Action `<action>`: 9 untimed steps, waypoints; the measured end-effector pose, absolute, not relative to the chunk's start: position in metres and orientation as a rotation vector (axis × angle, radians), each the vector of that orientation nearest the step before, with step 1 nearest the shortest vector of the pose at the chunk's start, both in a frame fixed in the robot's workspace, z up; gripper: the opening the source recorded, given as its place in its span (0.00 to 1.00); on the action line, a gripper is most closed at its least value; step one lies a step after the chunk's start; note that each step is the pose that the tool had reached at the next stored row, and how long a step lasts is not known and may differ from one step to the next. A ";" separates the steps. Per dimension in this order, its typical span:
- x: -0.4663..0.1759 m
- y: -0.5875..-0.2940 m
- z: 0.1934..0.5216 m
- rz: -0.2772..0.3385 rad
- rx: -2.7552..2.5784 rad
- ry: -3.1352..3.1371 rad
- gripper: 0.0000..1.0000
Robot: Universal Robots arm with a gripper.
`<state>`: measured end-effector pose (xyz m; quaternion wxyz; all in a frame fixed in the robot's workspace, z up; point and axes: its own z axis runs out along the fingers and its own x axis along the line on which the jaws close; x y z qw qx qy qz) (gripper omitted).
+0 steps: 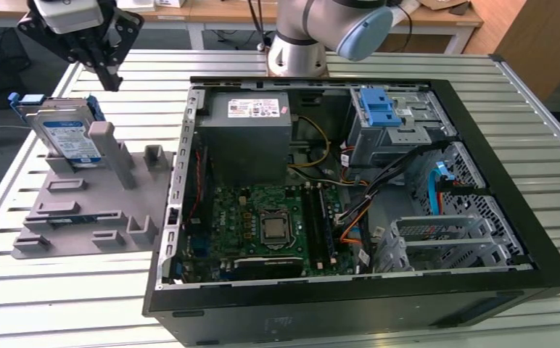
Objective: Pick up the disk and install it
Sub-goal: 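Reach for the disk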
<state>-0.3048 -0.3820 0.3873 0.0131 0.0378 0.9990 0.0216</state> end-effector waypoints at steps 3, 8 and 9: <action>-0.305 -0.382 0.387 0.067 0.118 3.113 0.11; -0.306 -0.382 0.387 0.067 0.118 3.113 0.11; -0.306 -0.382 0.387 0.067 0.118 3.113 0.11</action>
